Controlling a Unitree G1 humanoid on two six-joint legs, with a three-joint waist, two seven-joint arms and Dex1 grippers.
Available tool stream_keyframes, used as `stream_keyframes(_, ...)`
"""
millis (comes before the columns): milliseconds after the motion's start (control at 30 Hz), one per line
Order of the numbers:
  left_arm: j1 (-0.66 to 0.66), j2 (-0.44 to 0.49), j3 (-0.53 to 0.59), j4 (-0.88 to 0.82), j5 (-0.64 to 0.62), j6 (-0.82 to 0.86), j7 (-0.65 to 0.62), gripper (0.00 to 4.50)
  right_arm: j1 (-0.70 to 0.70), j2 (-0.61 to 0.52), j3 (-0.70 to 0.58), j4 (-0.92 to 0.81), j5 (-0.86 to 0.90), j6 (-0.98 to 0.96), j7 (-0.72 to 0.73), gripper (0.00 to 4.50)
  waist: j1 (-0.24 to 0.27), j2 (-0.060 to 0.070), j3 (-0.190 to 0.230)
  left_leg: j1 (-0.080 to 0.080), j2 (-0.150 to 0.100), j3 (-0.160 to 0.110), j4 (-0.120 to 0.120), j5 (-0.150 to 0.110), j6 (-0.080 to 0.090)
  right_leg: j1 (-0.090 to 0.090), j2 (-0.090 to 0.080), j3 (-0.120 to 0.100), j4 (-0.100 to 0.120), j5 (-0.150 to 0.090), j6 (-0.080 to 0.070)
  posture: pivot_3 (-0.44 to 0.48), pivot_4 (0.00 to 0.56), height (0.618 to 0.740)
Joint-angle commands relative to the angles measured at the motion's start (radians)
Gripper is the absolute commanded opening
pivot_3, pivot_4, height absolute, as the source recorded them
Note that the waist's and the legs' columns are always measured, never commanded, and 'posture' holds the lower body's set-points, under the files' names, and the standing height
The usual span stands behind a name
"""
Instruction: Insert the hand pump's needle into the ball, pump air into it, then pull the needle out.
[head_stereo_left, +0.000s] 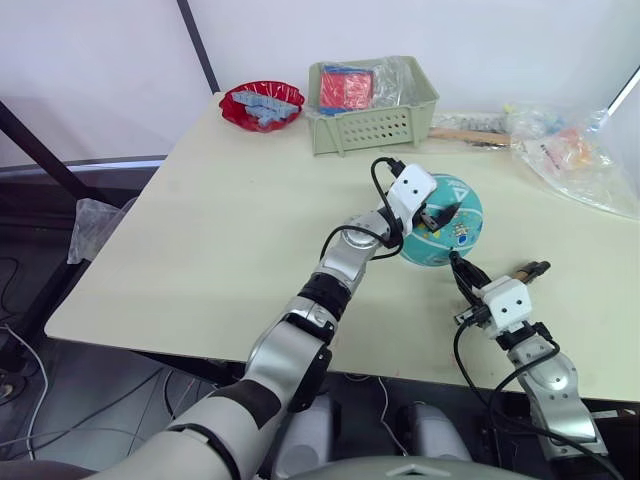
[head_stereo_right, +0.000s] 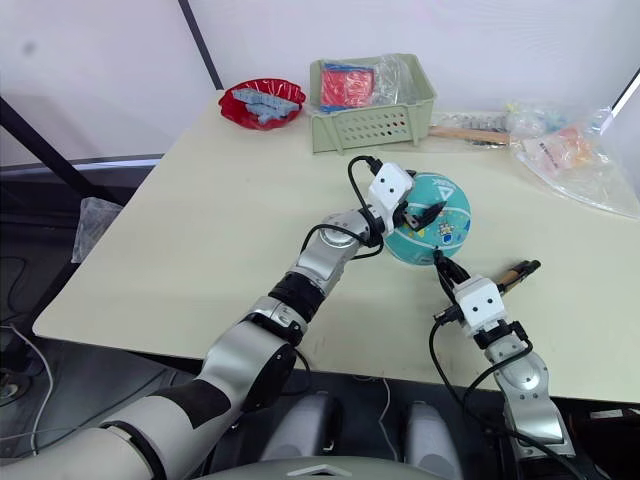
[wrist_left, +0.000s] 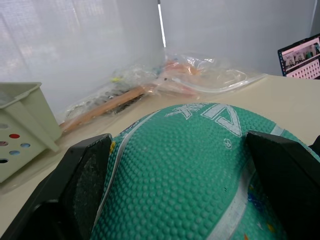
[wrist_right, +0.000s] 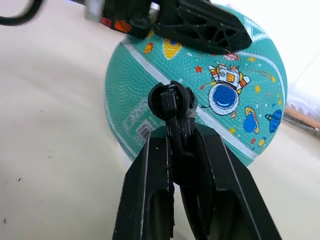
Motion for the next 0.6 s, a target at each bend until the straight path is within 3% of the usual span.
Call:
stream_keyframes(33,0.053,0.018,-0.006,0.125,0.042,0.057,0.038,4.50,0.003,-0.007,0.000,-0.046,0.020,-0.044,0.013,0.05,-0.013,-0.001,-0.001,0.001,0.000,-0.001,0.000,0.000,0.000,0.001,0.000,0.000,0.000,-0.002,0.002,0.000,0.150,0.735)
stream_keyframes(367,0.051,0.005,0.008,0.075,0.003,0.033,-0.042,4.50,-0.024,-0.071,-0.004,0.019,-0.034,-0.050,0.041,0.05,-0.021,-0.002,-0.004,0.004,0.000,-0.005,0.001,0.003,0.003,0.002,-0.001,0.001,0.001,-0.002,0.001,0.000,0.150,0.735)
stream_keyframes(600,0.043,-0.002,0.049,-0.072,-0.081,0.031,-0.166,4.50,-0.067,-0.122,0.003,0.098,-0.104,-0.076,0.042,0.05,-0.021,0.001,-0.001,0.001,-0.001,-0.005,0.000,0.003,0.003,-0.001,-0.001,0.002,0.001,0.000,-0.002,0.000,0.150,0.735)
